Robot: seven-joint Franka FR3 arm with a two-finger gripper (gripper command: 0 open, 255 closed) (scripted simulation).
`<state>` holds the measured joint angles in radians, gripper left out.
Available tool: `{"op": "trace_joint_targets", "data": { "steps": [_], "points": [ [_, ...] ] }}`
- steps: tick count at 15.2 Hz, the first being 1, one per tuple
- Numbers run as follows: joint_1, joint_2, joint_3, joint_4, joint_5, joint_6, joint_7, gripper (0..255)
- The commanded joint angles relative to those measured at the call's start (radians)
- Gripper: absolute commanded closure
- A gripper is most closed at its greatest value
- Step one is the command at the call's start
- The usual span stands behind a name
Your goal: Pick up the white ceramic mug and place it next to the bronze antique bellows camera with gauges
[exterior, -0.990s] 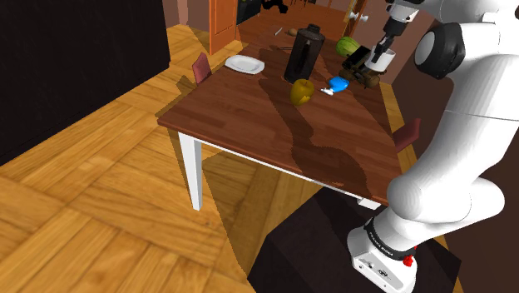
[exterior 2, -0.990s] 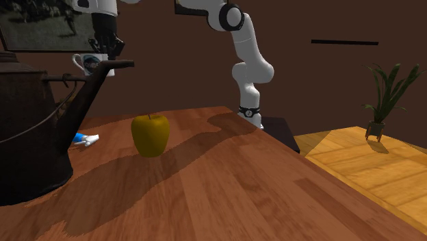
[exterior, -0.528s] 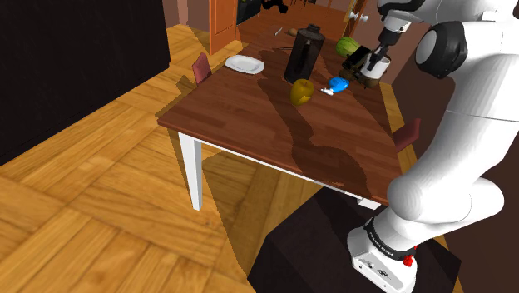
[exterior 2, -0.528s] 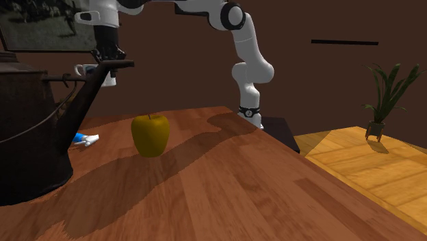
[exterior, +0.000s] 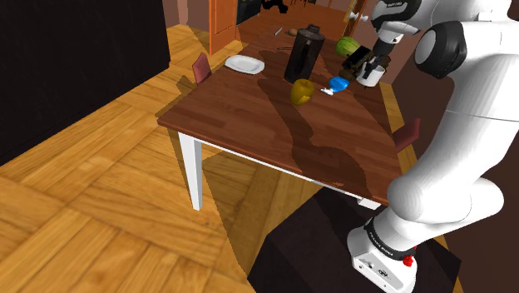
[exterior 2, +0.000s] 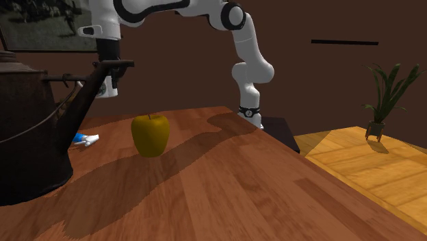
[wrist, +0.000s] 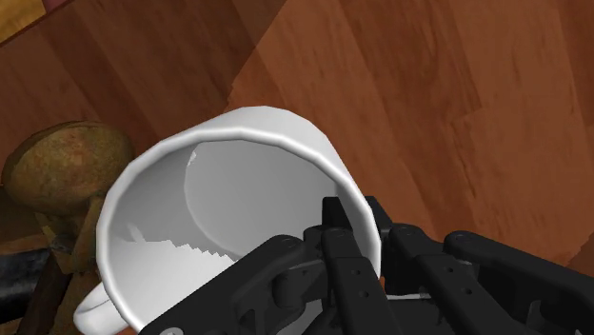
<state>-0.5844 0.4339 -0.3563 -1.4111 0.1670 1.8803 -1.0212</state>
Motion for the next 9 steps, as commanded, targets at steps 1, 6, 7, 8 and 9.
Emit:
{"op": "trace_joint_targets", "data": {
  "steps": [1, 6, 7, 8, 9],
  "points": [
    [0.001, 0.003, 0.001, -0.024, 0.002, 0.027, -0.002, 255],
    [0.004, 0.013, 0.004, -0.077, 0.008, 0.089, -0.007, 255],
    [0.004, 0.016, 0.005, -0.086, 0.009, 0.101, -0.008, 255],
    [0.004, 0.018, 0.006, -0.096, 0.01, 0.113, -0.01, 255],
    [0.004, 0.022, 0.006, -0.105, 0.012, 0.125, -0.011, 255]
  ]
}}
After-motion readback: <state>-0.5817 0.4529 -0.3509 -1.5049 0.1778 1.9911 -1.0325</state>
